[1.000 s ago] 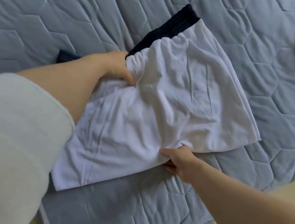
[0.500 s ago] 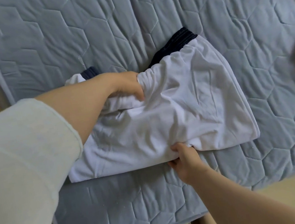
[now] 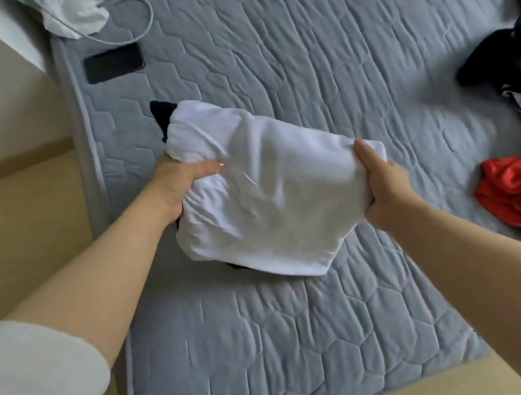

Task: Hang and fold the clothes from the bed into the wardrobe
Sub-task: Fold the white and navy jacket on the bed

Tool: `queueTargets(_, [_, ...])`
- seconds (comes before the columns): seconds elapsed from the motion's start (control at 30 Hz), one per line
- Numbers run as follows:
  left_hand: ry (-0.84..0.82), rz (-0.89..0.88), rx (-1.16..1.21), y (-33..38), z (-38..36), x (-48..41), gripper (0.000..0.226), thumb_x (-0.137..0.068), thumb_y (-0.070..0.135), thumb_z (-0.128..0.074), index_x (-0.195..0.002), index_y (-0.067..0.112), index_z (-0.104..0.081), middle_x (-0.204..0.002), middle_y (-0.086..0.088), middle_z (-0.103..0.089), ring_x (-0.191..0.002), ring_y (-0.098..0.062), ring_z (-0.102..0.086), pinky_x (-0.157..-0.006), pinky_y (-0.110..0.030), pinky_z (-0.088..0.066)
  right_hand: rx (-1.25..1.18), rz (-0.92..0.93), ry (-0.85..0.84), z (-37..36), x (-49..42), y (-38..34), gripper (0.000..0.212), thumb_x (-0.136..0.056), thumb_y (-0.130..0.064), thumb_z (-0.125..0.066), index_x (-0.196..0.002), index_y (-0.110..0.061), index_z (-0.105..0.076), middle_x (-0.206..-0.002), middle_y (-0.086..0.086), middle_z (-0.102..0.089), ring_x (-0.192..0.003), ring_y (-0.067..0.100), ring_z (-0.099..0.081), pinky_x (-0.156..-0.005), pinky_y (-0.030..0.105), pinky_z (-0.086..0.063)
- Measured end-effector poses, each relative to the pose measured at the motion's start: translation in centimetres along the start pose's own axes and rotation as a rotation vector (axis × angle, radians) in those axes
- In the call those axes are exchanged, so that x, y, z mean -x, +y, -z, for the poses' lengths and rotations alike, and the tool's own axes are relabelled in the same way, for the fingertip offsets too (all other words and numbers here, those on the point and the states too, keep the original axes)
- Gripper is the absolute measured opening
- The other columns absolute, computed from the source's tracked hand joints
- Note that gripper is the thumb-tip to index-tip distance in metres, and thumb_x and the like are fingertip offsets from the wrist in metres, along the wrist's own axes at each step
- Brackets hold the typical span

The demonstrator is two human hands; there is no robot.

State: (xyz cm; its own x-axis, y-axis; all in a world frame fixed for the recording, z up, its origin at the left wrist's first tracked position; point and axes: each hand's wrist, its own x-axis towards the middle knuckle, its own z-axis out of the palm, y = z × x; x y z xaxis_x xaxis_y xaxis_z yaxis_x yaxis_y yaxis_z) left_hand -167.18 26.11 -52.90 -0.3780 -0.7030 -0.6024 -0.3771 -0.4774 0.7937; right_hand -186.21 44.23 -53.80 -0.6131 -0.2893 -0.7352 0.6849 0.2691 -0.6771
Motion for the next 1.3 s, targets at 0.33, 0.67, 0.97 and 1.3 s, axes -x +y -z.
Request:
queueTargets(0.33, [0.258, 0.117, -0.155, -11.1, 3.1, 5.2, 0.05, -0.061, 0.017, -0.086, -0.101, 0.017, -0.058, -0.092, 0.007, -0.063, -0.072, 0.005, -0.055, -0.056, -0.008, -0.042, 0.346, -0.084, -0.079, 1.5, 0.6, 5.4, 0.013, -0.079, -0.026, -0.07, -0.079, -0.02, -0.059, -0.079, -0.002, -0.058, -0.07, 0.011, -0.053, -0.064, 0.024, -0.039])
queueTargets(0.67, [-0.05, 0.559, 0.115, -21.8, 4.7, 7.9, 0.077, -0.06, 0.062, -0.064, -0.129, 0.037, -0.042, -0.115, 0.023, -0.048, -0.105, 0.0, -0.044, -0.095, -0.02, -0.025, 0.782, -0.313, -0.063, 5.5, -0.5, 17.3, 0.034, -0.083, -0.034, -0.066, -0.107, -0.014, -0.053, -0.089, 0.003, -0.055, -0.071, 0.016, -0.049, -0.056, 0.025, -0.034])
queueTargets(0.97, [0.237, 0.573, 0.135, -24.5, 6.6, 14.3, 0.048, -0.059, 0.021, -0.073, -0.104, 0.008, -0.065, -0.099, -0.005, -0.067, -0.097, -0.022, -0.06, -0.086, -0.03, -0.044, 0.69, -0.177, -0.106, 3.1, -1.9, 15.4, 0.013, -0.079, -0.002, -0.057, -0.079, -0.014, -0.061, -0.074, 0.008, -0.059, -0.066, 0.026, -0.053, -0.067, 0.032, -0.045])
queueTargets(1.3, [0.403, 0.651, 0.11, -27.8, 6.7, 13.6, 0.035, -0.077, 0.032, -0.074, -0.102, 0.008, -0.066, -0.087, -0.003, -0.067, -0.078, -0.018, -0.064, -0.062, -0.024, -0.047, 1.007, -0.021, -0.221, 0.1, -3.4, 17.1, 0.019, -0.09, -0.026, -0.055, -0.098, -0.009, -0.061, -0.08, 0.007, -0.059, -0.071, 0.024, -0.056, -0.068, 0.035, -0.047])
